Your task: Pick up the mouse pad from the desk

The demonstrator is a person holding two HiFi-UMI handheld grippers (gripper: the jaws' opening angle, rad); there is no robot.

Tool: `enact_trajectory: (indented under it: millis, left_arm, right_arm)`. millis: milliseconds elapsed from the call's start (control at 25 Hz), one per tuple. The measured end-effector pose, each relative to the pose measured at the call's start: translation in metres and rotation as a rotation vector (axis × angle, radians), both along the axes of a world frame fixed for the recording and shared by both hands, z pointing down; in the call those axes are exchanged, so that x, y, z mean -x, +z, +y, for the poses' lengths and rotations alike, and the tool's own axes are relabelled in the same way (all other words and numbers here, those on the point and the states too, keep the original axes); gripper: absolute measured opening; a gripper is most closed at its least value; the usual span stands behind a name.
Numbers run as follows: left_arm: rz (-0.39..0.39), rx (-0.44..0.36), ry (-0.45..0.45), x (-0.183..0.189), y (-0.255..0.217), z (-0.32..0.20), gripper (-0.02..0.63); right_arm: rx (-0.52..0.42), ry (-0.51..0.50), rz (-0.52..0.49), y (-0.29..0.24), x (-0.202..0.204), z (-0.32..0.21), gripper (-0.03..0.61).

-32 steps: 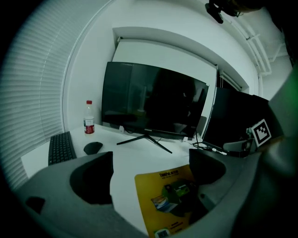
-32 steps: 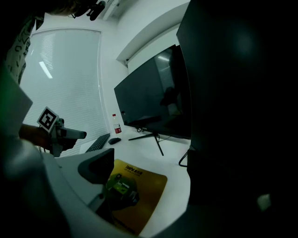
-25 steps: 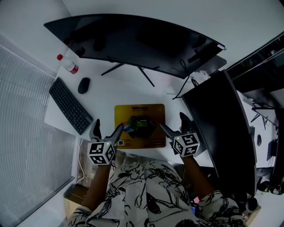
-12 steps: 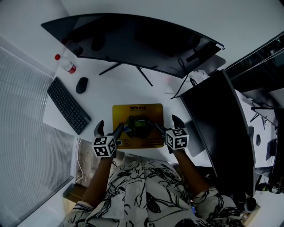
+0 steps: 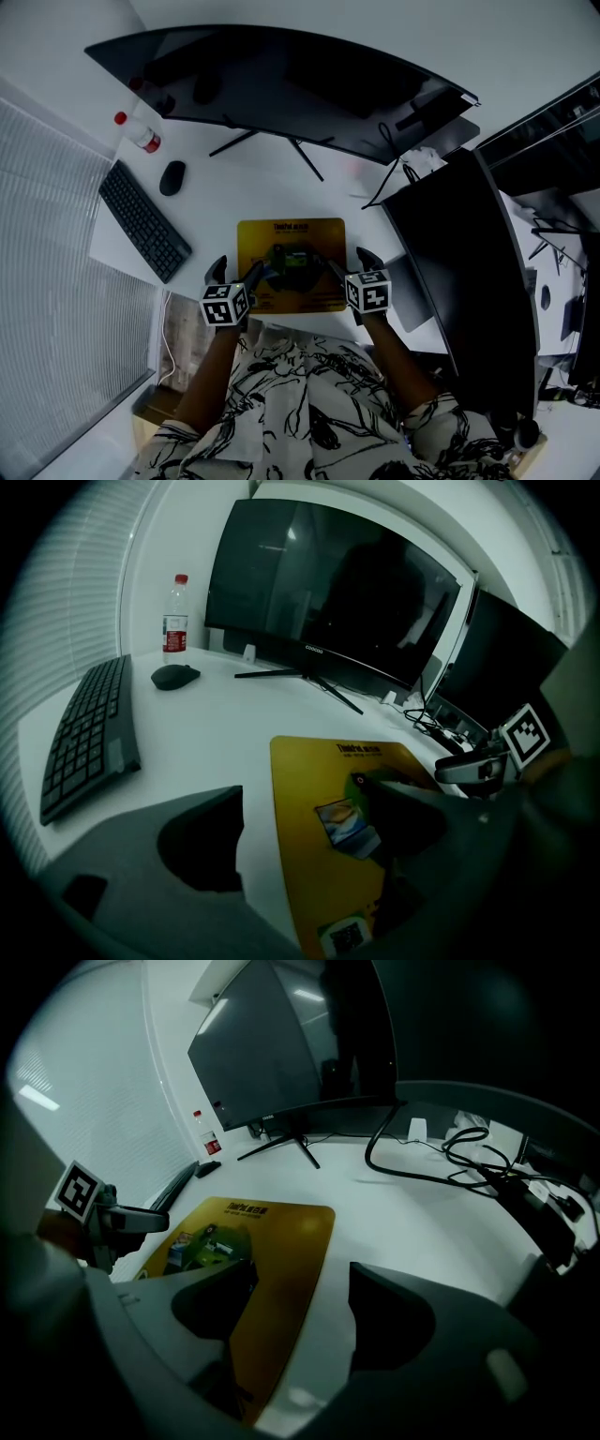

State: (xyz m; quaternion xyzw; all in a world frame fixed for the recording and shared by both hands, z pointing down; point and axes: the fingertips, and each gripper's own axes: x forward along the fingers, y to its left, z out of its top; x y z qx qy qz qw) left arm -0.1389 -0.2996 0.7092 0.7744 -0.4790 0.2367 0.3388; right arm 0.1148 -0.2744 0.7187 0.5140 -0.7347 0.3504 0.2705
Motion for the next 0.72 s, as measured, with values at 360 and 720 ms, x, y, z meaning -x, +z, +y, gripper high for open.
enact_trajectory:
  millis: [360, 720]
  left_arm:
    - [-0.021, 0.047, 0.015, -0.004, 0.015, 0.004, 0.380]
    - [-0.090, 0.061, -0.002, 0.004, 0.019, 0.002, 0.300]
  right_arm:
    - [0.030, -0.002, 0.023, 0.011, 0.005, 0.005, 0.288]
    - [0.028, 0.016, 0.079, 0.012, -0.002, 0.004, 0.216]
